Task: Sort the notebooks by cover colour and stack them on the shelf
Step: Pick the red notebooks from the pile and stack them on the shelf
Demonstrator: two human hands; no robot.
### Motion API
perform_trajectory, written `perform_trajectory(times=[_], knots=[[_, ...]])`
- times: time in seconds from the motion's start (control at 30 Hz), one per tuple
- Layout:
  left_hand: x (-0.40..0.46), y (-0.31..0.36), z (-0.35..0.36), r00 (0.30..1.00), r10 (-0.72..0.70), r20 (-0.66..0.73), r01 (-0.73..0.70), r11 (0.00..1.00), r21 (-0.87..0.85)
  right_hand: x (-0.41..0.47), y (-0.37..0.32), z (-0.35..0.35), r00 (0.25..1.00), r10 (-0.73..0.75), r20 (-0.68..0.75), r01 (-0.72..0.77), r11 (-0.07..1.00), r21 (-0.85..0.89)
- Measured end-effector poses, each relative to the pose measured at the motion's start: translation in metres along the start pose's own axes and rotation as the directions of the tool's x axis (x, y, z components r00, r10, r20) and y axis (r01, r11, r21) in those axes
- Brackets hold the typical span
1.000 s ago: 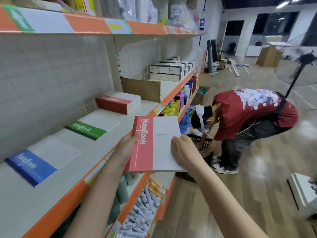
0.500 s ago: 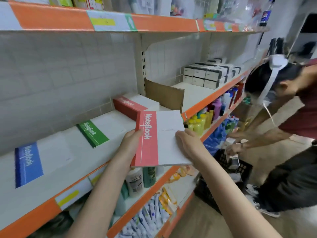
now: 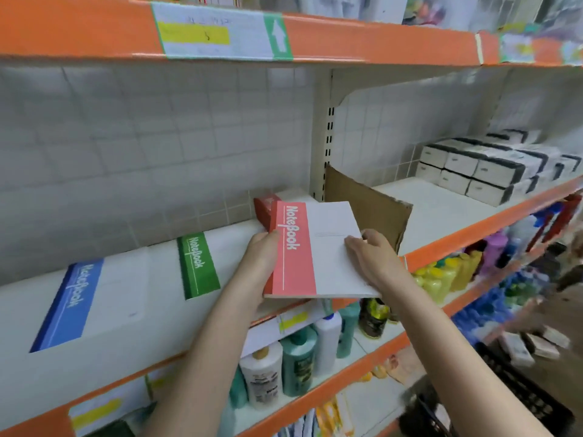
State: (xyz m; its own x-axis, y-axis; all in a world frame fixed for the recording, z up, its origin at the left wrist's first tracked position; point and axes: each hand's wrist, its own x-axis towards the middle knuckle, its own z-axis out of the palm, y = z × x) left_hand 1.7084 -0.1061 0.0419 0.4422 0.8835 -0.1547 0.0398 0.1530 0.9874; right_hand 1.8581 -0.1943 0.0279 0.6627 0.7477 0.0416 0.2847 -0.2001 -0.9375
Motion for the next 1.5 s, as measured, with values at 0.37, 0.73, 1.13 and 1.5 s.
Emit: perform_trajectory(times=[0.37, 0.73, 1.13, 1.5], knots=[[0.071, 0.009, 0.010, 0.997, -0.043, -0.070, 0.047, 0.997, 0.057, 0.101, -0.007, -0.002, 0.979, -0.051, 0.196, 0.053, 0.999, -0.004], [0.111, 0.003, 0.004, 0.967, 0.001, -0.255, 0.034, 0.991, 0.133, 0.165, -0.016, 0.018, 0.946, -0.189, 0.263, 0.208, 0.977, -0.046], [0.145, 0.002, 0.020, 0.948, 0.016, -0.319, 0.056, 0.974, 0.217, 0.221, 0.002, 0.035, 0.937, -0.184, 0.296, 0.272, 0.918, -0.289], [0.159, -0.008, 0.032, 0.925, 0.087, -0.370, 0.063, 0.926, 0.373, 0.237, 0.023, 0.041, 0.925, -0.223, 0.309, 0.346, 0.829, -0.439]])
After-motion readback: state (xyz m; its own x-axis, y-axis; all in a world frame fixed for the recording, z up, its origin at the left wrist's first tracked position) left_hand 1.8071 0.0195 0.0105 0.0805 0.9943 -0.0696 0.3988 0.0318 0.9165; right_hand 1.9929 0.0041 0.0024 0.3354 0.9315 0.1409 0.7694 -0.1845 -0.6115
